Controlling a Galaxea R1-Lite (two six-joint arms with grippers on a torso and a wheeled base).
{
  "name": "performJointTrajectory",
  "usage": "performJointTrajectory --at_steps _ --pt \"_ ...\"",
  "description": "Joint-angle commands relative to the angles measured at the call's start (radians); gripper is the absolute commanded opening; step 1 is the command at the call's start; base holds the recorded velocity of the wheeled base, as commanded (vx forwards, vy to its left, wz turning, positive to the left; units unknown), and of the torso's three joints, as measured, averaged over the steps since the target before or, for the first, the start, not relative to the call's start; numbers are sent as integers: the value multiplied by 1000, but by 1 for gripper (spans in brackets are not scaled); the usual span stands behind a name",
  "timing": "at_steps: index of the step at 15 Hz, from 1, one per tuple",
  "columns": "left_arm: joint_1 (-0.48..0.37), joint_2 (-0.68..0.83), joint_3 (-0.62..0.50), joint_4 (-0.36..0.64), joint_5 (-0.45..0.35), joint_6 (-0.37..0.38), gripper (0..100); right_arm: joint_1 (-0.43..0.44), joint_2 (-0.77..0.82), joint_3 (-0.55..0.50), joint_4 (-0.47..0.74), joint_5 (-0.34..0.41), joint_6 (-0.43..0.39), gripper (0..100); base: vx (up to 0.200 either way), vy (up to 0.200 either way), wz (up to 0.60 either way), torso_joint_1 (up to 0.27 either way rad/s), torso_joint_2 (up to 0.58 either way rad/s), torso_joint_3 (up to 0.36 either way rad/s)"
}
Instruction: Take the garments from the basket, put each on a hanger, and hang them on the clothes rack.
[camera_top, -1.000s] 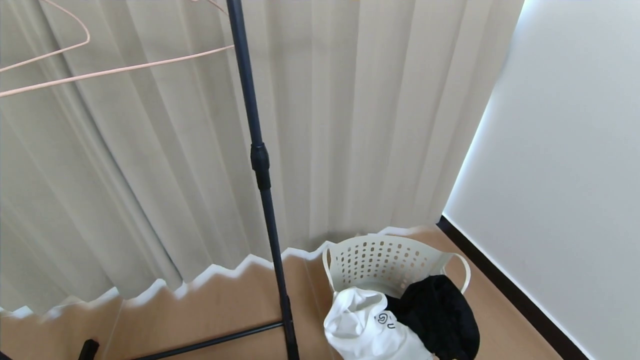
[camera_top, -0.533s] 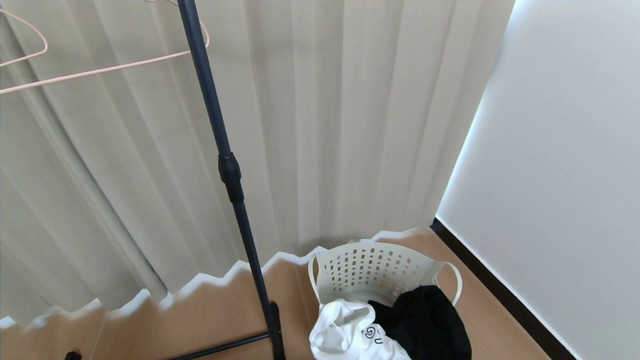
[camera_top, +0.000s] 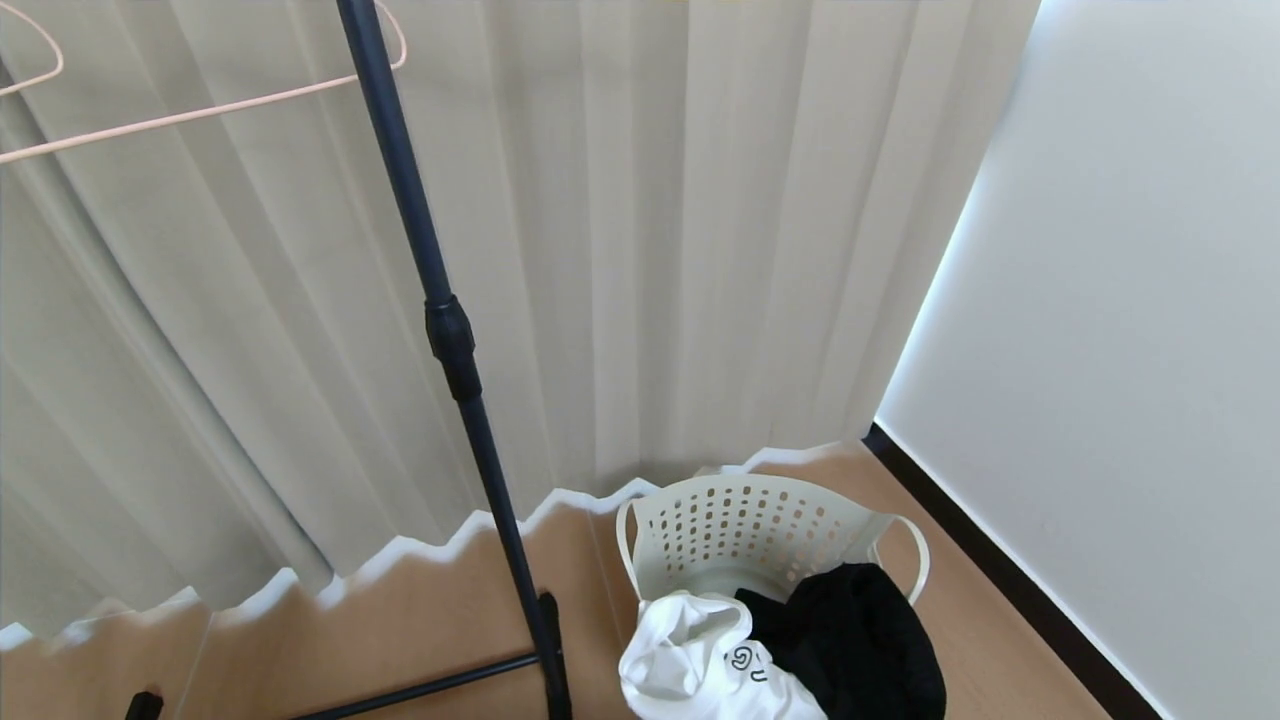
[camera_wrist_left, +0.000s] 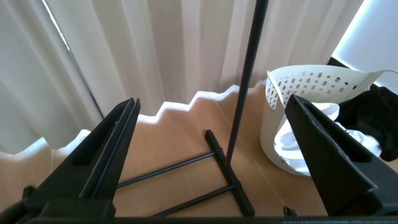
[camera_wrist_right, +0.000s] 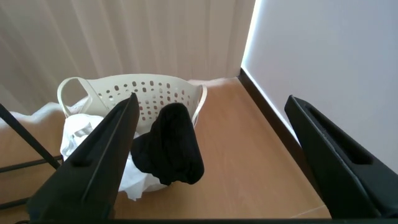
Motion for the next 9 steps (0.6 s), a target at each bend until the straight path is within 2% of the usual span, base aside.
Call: performJointTrajectory --at_steps 1,9 --pt "0 1 0 0 0 0 100 0 1 0 0 0 0 100 0 0 0 -7 2 -193" --pt "0 1 0 -2 0 -3 100 0 1 0 0 0 1 100 0 0 0 4 2 -195"
